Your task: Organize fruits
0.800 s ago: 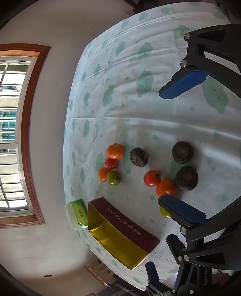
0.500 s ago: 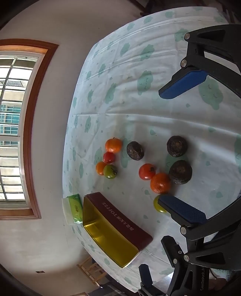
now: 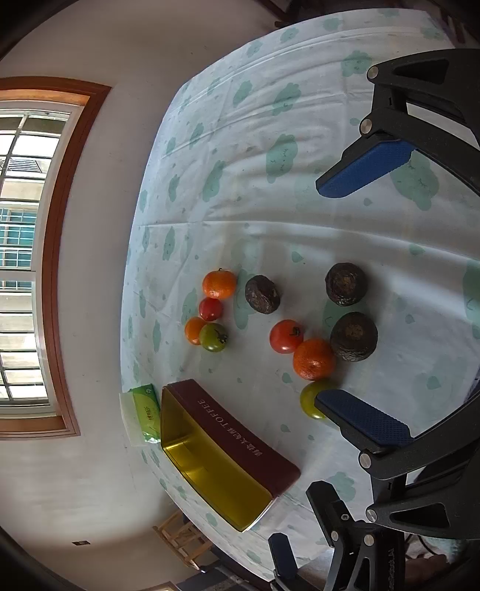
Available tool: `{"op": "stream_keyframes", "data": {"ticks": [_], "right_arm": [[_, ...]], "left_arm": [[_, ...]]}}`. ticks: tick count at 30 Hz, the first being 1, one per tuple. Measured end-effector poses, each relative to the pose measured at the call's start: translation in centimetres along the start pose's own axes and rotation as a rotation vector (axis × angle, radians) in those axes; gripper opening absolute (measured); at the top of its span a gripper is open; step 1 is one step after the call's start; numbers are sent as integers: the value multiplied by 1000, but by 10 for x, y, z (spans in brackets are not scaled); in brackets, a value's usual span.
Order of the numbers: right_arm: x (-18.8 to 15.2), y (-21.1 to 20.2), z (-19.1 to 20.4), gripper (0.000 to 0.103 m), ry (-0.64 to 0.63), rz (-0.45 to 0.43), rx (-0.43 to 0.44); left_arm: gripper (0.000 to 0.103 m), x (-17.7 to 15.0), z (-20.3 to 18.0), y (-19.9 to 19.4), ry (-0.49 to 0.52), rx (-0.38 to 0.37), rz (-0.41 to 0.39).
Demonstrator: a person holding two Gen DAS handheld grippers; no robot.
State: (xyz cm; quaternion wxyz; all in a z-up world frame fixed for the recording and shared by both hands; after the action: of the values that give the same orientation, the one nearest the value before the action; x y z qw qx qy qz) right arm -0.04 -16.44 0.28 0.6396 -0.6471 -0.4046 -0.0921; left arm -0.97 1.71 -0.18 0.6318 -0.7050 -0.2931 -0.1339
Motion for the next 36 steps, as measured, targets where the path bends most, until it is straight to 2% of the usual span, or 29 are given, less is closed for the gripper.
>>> {"op": "stream_keyframes", "data": {"ticks": [9, 13, 21, 32, 36], "right_arm": [[0, 4, -1, 103, 2, 5, 9], [-1, 5, -1, 103, 3, 8, 8], [-5, 19, -5, 103, 19, 29, 22], [-6, 32, -6, 103, 18, 55, 53], [-8, 36, -6, 103, 21, 63, 63]], "left_arm": [[102, -4, -5, 2, 41, -2, -34], [102, -4, -6, 8, 53, 7, -16], [102, -4, 0, 21, 14, 0, 20], [102, 0, 7, 35, -31, 69, 37], [102, 1, 8, 37, -33, 73, 40]]}}
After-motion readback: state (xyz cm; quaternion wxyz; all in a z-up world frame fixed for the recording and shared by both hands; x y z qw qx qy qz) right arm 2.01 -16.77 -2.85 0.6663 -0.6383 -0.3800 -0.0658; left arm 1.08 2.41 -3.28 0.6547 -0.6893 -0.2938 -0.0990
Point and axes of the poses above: each gripper's, at about its wrist camera, not at the fingertips, and y roughly the way its jaws point, z to its left, x to its top, the point moved 2 cm from there along y, roughly the way its jaws point, and after that the axes turned 15 degrees about -y, right-handed, at the moved point
